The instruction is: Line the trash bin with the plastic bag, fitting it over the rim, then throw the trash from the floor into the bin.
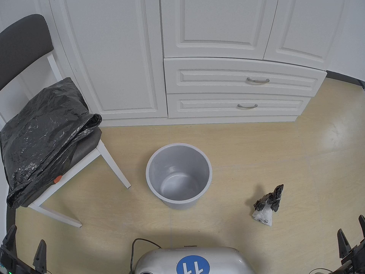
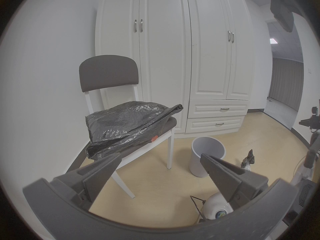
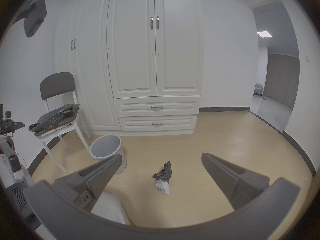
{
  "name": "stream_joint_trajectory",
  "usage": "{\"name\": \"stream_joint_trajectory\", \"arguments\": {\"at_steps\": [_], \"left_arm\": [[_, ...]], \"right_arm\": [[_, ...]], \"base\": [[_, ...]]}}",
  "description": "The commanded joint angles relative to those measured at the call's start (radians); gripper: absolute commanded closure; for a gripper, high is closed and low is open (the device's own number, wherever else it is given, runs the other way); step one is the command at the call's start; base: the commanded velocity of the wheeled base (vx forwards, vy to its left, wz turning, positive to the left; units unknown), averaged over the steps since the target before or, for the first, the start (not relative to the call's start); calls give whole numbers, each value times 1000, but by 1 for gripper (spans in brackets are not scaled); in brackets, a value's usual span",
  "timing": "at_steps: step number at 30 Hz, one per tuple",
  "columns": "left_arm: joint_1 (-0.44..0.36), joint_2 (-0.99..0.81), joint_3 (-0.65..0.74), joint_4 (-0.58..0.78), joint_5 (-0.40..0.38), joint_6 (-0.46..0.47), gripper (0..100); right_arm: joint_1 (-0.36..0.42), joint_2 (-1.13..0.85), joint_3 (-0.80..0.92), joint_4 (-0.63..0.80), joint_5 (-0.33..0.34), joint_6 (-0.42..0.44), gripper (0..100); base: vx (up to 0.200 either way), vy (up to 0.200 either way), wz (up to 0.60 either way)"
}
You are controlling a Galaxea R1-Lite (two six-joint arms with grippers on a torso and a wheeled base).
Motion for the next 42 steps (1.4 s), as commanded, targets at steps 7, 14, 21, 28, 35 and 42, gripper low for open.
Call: {"name": "stream_joint_trajectory", "arguments": {"at_steps": [7,14,21,28,35,42], "left_arm": [[0,-16,16,1,-3,9,0],[0,-16,18,0,-3,11,0],[0,-16,16,0,-3,2,0],[0,-16,16,1,-3,8,0],[0,-16,18,0,-3,12,0],[2,-16,18,-3,-40,35,0]], "right_arm": [[2,-16,15,1,8,3,0],[20,34,15,1,14,6,0],[3,-16,15,1,8,8,0],[0,-16,18,-2,8,0,0],[-2,-16,18,3,23,-58,0],[-2,-16,18,3,23,-60,0]], "base": [[0,0,0],[0,0,0],[0,0,0],[0,0,0],[0,0,0],[0,0,0]]}}
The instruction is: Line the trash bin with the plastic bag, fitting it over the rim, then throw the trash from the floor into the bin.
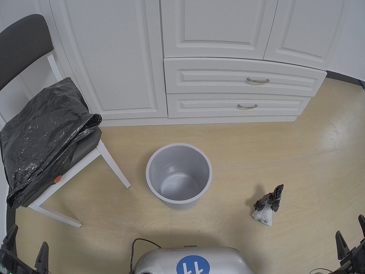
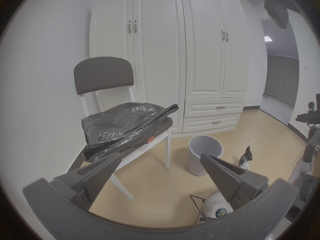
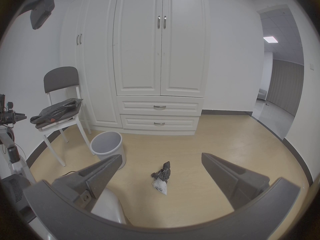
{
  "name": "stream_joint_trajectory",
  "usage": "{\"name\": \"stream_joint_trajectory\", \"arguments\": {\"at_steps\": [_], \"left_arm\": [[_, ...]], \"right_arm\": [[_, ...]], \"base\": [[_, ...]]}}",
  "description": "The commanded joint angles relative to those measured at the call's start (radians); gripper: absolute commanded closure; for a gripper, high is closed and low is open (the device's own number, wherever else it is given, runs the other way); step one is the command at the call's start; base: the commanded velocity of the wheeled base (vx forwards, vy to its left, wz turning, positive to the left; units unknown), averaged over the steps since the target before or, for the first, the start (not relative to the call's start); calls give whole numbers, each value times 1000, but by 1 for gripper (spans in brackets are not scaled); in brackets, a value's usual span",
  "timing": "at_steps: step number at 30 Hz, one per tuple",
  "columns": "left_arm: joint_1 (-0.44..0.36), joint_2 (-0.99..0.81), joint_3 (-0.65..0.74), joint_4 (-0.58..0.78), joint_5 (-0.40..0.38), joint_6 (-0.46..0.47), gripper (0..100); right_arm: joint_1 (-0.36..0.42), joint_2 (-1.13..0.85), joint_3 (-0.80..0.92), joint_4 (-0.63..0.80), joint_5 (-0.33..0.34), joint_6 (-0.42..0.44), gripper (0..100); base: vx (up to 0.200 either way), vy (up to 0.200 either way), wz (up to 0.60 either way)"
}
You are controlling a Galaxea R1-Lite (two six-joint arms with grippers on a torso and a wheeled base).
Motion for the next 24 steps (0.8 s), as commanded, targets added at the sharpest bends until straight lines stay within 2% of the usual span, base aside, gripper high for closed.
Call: {"name": "stream_joint_trajectory", "arguments": {"at_steps": [1,16,20,22,24], "left_arm": [[2,-16,18,-2,-1,3,0],[2,-16,18,-2,-6,12,0],[2,-16,16,-2,-4,-3,0],[0,-16,7,-16,2,-23,0],[0,-16,-45,-168,4,-181,0]], "right_arm": [[0,-18,18,0,3,-3,0],[0,-18,18,0,8,-16,0],[2,-18,18,-3,6,10,0],[2,-18,18,-3,-2,35,0],[3,-18,16,-3,-9,58,0]], "base": [[0,0,0],[0,0,0],[0,0,0],[0,0,0],[0,0,0]]}}
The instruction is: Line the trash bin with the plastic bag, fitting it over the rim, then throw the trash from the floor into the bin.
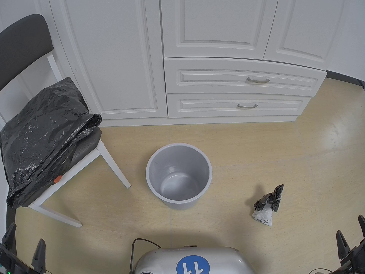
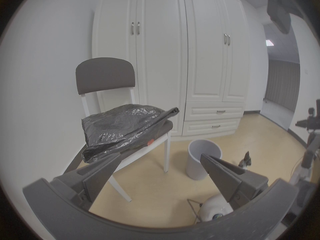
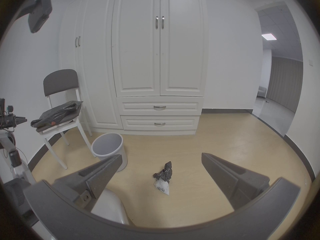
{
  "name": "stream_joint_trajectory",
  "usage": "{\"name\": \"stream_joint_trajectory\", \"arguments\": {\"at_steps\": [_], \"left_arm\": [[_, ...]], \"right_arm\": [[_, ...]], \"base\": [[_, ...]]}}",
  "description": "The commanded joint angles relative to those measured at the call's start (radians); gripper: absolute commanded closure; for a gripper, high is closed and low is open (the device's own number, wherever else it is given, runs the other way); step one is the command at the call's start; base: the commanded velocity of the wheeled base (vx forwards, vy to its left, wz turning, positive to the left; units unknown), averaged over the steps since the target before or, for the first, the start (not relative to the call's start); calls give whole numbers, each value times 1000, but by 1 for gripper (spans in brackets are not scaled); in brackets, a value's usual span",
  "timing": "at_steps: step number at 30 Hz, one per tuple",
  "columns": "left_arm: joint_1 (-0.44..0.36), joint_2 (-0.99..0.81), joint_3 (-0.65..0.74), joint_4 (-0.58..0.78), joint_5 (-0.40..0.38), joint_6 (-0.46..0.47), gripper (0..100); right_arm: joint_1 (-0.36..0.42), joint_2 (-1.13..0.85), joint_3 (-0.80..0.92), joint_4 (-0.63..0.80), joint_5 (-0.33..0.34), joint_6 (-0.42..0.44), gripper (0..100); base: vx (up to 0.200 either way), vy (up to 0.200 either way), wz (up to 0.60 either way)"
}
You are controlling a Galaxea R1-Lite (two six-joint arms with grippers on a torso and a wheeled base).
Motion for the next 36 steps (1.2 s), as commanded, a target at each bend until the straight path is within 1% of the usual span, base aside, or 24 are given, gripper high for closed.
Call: {"name": "stream_joint_trajectory", "arguments": {"at_steps": [1,2,6,12,14,16,17,20,21,23,24,25,26,27,29,30,31,32,34,35,36], "left_arm": [[-1,-16,-70,-176,1,-184,0],[-1,-16,-85,-181,0,-178,0],[-1,-16,-88,-129,1,-90,0],[-1,-16,-111,-70,3,-81,0],[-1,-16,-113,-40,3,-77,0],[-1,-16,-114,-17,1,-61,0],[1,-16,-122,17,1,-14,0],[-2,-5,-143,54,0,43,0],[-5,1,-151,60,-2,43,0],[-10,19,-165,69,-2,43,0],[-13,51,-177,72,1,41,0],[-15,76,-182,68,3,41,0],[-15,94,-186,66,3,41,0],[-15,113,-192,68,3,41,0],[-13,162,-206,71,4,48,0],[-12,169,-208,71,4,49,0],[-9,215,-228,71,6,52,0],[-7,240,-243,71,6,54,0],[1,309,-281,74,9,69,0],[10,373,-311,74,21,89,0],[13,393,-318,74,30,95,0]], "right_arm": [[0,-18,18,-3,-10,22,0],[0,-18,18,-3,-10,22,0],[0,-18,18,-3,-10,22,0],[2,-18,18,-3,-10,22,0],[0,-18,16,-3,-19,20,0],[-2,-18,18,-4,-22,2,0],[-2,-18,18,-4,-2,-47,0],[-2,-18,16,-4,6,-44,0],[-2,-18,16,-6,6,-41,0],[-2,-18,16,-13,6,-30,0],[2,-18,-58,-65,4,23,0],[2,3,-153,-85,9,111,0],[0,43,-194,-50,12,155,0],[-2,77,-206,-9,13,152,0],[5,145,-216,45,22,81,0],[6,151,-216,47,22,74,0],[21,201,-216,47,26,49,0],[29,226,-220,45,29,45,0],[43,292,-257,42,41,28,0],[60,362,-298,40,55,11,0],[63,382,-311,40,58,8,0]], "base": [[0,0,0],[0,0,0],[0,0,0],[0,0,0],[0,0,0],[0,0,0],[0,0,0],[0,0,0],[0,0,0],[0,0,0],[0,0,0],[0,0,0],[0,0,0],[0,0,0],[0,0,0],[0,0,0],[0,0,0],[0,0,0],[0,0,0],[0,0,0],[0,0,0]]}}
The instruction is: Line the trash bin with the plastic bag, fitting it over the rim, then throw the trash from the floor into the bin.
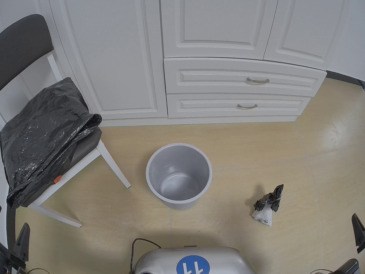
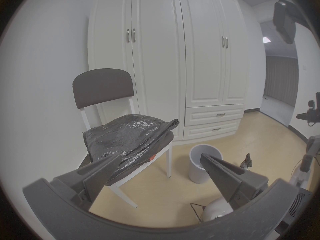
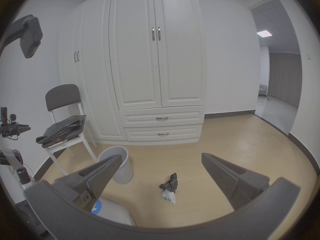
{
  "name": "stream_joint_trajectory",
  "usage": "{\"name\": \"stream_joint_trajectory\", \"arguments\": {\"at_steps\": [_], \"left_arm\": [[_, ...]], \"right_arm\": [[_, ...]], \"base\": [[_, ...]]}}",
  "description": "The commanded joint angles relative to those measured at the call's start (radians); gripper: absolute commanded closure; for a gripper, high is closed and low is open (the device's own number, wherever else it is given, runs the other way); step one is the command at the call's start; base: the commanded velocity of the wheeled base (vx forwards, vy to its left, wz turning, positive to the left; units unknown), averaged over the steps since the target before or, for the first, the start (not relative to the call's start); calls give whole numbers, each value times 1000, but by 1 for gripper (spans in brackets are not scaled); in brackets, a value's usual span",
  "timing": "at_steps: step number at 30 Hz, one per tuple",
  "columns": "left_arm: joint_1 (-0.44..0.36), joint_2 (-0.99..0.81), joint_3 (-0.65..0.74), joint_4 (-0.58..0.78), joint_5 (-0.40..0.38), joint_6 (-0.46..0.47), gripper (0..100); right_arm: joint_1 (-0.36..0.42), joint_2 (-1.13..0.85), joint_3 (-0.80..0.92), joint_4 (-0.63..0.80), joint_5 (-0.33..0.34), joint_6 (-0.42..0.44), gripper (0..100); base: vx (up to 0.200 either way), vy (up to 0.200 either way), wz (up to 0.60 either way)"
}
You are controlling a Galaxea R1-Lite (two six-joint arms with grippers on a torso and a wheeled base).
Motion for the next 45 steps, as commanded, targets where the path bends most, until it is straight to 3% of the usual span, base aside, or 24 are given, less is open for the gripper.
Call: {"name": "stream_joint_trajectory", "arguments": {"at_steps": [1,7,10,14,16,20,24,25,39,42,45], "left_arm": [[29,310,-128,1,53,59,0],[77,508,-242,4,181,148,0],[192,575,-249,2,198,245,0],[356,634,-248,-2,150,299,0],[440,647,-248,-2,81,300,0],[591,647,-237,-1,-36,328,0],[683,647,-228,-1,-60,354,0],[736,646,-212,-1,-72,359,0],[923,632,-114,4,-112,343,0],[994,634,-93,4,-178,322,0],[1006,640,-85,2,-194,320,0]], "right_arm": [[60,314,-150,15,35,-44,0],[127,503,-224,-26,49,-109,0],[147,621,-236,-150,46,-107,0],[167,719,-225,-302,41,-99,0],[169,750,-210,-348,41,-87,0],[172,767,-199,-359,44,-73,0],[181,780,-198,-357,44,-73,0],[184,797,-192,-359,44,-72,0],[186,826,-215,-362,50,-38,0],[186,849,-215,-362,49,-37,0],[186,856,-215,-362,49,-34,0]], "base": [[0,0,0],[0,0,0],[0,0,0],[0,0,0],[0,0,0],[0,0,0],[0,0,0],[0,0,0],[0,0,0],[0,0,0],[0,0,0]]}}
